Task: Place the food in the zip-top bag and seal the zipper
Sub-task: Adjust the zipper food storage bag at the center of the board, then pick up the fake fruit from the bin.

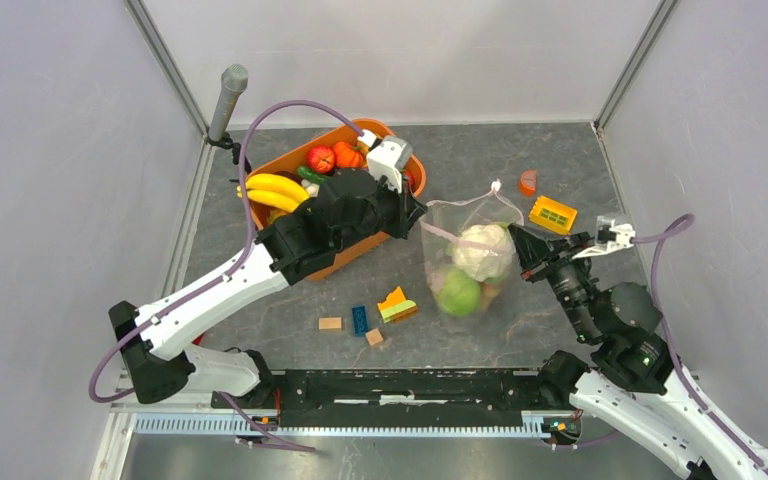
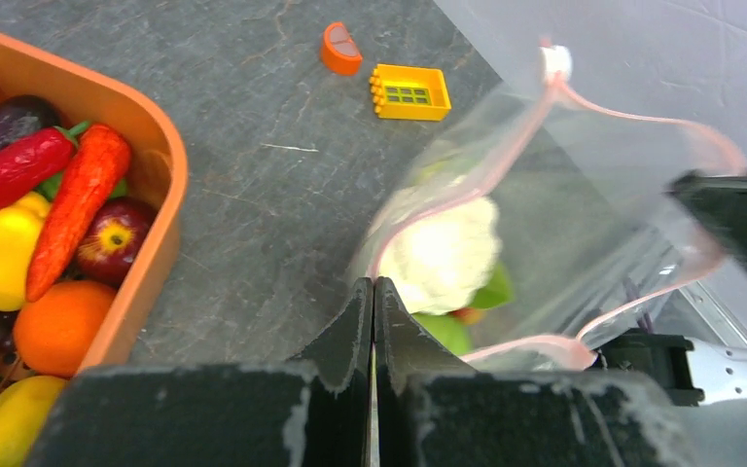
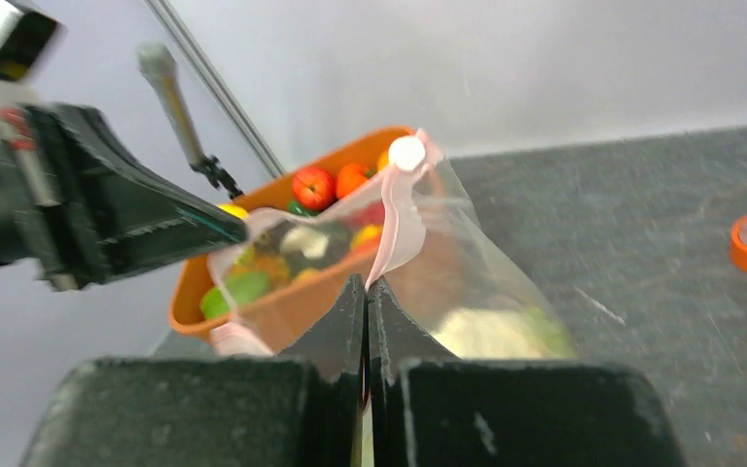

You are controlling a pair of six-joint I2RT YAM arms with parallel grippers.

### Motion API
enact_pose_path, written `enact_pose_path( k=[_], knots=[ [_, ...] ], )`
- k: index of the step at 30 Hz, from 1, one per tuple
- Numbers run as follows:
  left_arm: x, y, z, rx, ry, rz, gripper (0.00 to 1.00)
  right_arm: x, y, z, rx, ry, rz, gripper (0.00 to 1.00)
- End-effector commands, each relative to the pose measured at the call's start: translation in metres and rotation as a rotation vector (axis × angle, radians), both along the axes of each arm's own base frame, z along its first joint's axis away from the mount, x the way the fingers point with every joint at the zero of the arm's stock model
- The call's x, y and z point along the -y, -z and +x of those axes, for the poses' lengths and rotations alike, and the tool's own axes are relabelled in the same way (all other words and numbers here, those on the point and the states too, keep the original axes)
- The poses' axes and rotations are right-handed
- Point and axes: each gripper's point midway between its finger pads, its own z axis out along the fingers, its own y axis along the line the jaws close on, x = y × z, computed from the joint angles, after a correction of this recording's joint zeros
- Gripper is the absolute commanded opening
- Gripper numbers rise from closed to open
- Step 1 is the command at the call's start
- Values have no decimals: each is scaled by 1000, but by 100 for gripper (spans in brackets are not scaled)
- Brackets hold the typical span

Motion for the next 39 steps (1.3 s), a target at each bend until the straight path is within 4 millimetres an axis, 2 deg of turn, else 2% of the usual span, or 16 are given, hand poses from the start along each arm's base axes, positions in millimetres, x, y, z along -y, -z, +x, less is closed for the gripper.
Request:
enact_pose_path(
  k=[1,2,4,6,8,10,12,13,17,18,20,23,27,29,32,39],
  knots=[
    [7,-21,6,37,51,-75,2,8,-101,-24,277,-61,148,0],
    [10,-21,7,35,57,-75,2,5,-107,-27,292,-85,145,0],
    [14,-12,10,20,60,-56,2,-5,-100,-21,253,-103,121,0],
    [14,8,16,-7,33,-18,2,-18,-69,-7,153,-98,57,0],
    [10,36,24,-43,-13,25,2,-29,-26,9,36,-79,-3,0],
    [3,66,28,-97,-44,45,2,-30,14,21,-70,-23,-1,0],
    [-5,87,27,-145,-71,52,2,-31,37,27,-119,0,-10,0],
    [-8,89,24,-153,-72,47,2,-33,40,28,-121,-5,-12,0],
    [-18,77,16,-128,-66,5,21,-36,27,30,-94,-6,-14,0],
    [-20,73,14,-121,-64,7,27,-35,24,31,-85,-5,-14,0],
    [-25,62,13,-103,-66,2,52,-35,18,31,-73,-4,-11,0],
    [-32,46,9,-73,-65,-13,60,-38,13,31,-60,-14,-4,0],
    [-44,33,3,-50,-65,0,83,-37,15,30,-54,-14,-11,0],
    [-55,24,-1,-36,-83,-7,87,-34,13,29,-38,-9,-7,0],
    [-75,13,-4,-5,-146,-29,100,-32,11,29,-13,-5,-3,0],
    [-109,15,5,13,-302,12,100,-31,5,22,12,-33,-15,0]
  ],
)
